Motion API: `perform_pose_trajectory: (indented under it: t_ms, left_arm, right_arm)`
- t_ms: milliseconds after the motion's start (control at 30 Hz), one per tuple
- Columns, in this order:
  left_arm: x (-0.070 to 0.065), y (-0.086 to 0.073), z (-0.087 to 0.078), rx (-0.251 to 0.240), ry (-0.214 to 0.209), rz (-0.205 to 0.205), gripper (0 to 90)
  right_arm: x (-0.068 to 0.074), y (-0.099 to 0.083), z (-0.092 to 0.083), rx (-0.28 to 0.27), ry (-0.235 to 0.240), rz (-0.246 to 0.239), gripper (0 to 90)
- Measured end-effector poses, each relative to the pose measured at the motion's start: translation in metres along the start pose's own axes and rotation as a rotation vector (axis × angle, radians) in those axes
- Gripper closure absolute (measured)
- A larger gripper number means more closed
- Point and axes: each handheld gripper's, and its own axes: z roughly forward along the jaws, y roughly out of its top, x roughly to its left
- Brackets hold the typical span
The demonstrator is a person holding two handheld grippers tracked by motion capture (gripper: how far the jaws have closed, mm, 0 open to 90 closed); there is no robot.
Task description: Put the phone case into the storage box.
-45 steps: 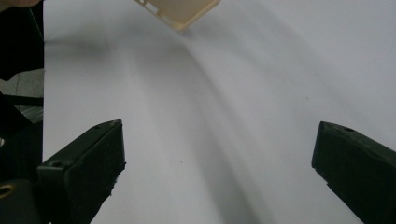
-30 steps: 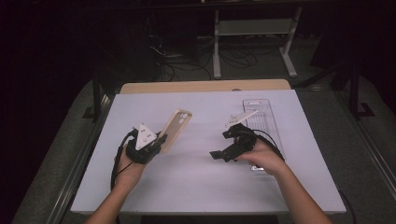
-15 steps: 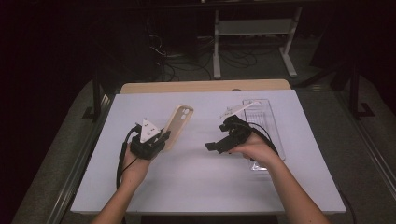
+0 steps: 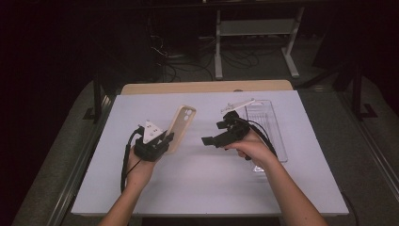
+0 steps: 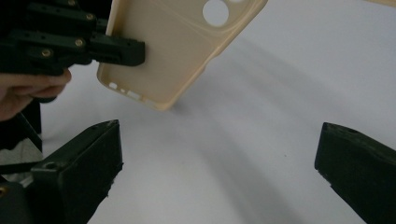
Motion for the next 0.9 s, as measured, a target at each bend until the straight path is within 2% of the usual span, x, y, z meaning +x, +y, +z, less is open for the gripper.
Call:
perform_pose_trajectory:
  t_ms: [67,100,233,300,333,433,533,767,833,900]
  left_arm:
    - [-0.001,-0.001,0.000,-0.003,-0.001,0.001,79.0]
    - [-0.001,-0.001,-0.001,0.002,0.001,0.010,79.0]
    - [-0.005,-0.001,-0.002,-0.004,0.000,0.004,79.0]
    - [-0.006,-0.001,-0.001,-0.008,-0.001,0.022,79.0]
    - [-0.008,-0.001,0.000,-0.009,-0.005,0.010,79.0]
    - [-0.011,-0.002,0.002,-0.004,-0.010,0.027,79.0]
    - [-0.012,-0.003,0.002,-0.008,-0.011,0.026,79.0]
    - [-0.012,-0.003,0.002,-0.017,-0.012,0.022,79.0]
    - [-0.012,-0.003,0.001,-0.015,-0.011,0.031,79.0]
    - [-0.014,-0.003,0.001,-0.018,-0.012,0.015,79.0]
  right_arm:
    - [0.000,-0.001,0.001,-0.006,0.006,0.018,0.3]
    - [0.000,-0.001,0.002,-0.009,0.007,0.021,0.3]
    - [-0.001,-0.002,0.006,-0.023,0.020,0.027,0.3]
    - [-0.001,-0.003,0.007,-0.033,0.024,0.029,0.3]
    - [-0.001,-0.003,0.008,-0.033,0.026,0.041,0.3]
    - [-0.001,-0.005,0.011,-0.051,0.028,0.043,0.3]
    - [-0.001,-0.006,0.013,-0.053,0.045,0.068,0.3]
    - [0.001,-0.007,0.019,-0.073,0.073,0.092,0.3]
    - [0.000,-0.008,0.021,-0.080,0.075,0.087,0.3]
    - [0.002,-0.008,0.022,-0.079,0.078,0.102,0.3]
